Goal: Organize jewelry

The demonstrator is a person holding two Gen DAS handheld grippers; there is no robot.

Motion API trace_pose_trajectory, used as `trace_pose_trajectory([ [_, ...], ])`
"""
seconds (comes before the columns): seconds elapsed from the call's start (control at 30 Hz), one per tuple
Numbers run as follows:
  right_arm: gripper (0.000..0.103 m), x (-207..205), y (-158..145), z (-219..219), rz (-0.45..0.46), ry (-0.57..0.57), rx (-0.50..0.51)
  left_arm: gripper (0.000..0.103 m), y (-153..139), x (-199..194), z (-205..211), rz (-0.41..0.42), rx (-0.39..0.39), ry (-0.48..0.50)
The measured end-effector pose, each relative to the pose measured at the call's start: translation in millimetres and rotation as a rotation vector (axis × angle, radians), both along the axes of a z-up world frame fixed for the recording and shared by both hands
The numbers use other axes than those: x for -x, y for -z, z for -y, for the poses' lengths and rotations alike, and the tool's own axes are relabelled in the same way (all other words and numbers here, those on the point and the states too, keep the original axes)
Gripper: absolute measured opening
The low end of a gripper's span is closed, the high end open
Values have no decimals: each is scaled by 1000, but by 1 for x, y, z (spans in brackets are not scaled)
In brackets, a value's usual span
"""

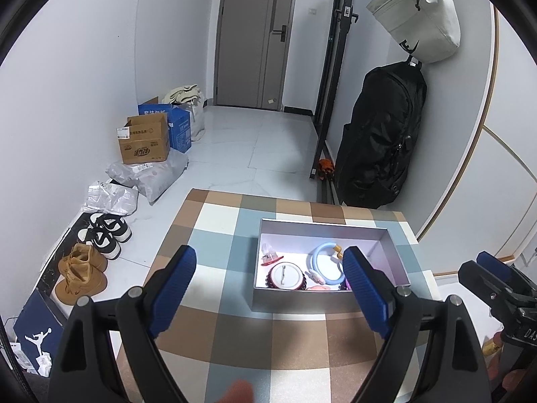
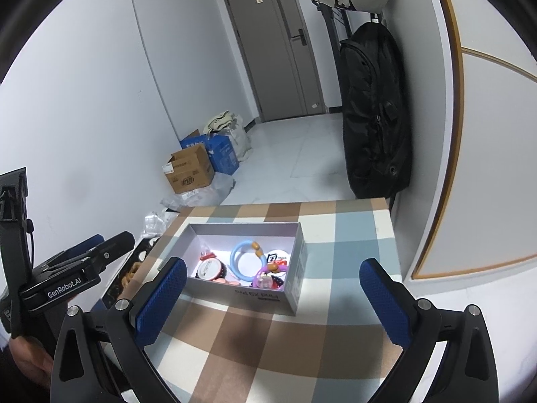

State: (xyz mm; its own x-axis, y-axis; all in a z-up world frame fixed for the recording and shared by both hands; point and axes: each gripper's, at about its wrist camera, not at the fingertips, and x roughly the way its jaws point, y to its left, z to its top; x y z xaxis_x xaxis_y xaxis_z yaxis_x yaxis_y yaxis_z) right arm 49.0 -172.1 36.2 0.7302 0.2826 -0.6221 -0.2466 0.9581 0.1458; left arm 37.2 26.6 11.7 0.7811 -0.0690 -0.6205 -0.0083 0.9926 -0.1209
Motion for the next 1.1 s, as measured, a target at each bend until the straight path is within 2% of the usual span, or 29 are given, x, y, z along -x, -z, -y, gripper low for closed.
trace_pose_trajectory([
  [0.43, 103, 1, 1, 1, -20, 9, 0, 86, 3, -2, 3, -25, 14, 25],
  [1.1, 103, -1, 4, 5, -38, 23, 3, 86, 3, 0, 3, -15, 23, 26],
])
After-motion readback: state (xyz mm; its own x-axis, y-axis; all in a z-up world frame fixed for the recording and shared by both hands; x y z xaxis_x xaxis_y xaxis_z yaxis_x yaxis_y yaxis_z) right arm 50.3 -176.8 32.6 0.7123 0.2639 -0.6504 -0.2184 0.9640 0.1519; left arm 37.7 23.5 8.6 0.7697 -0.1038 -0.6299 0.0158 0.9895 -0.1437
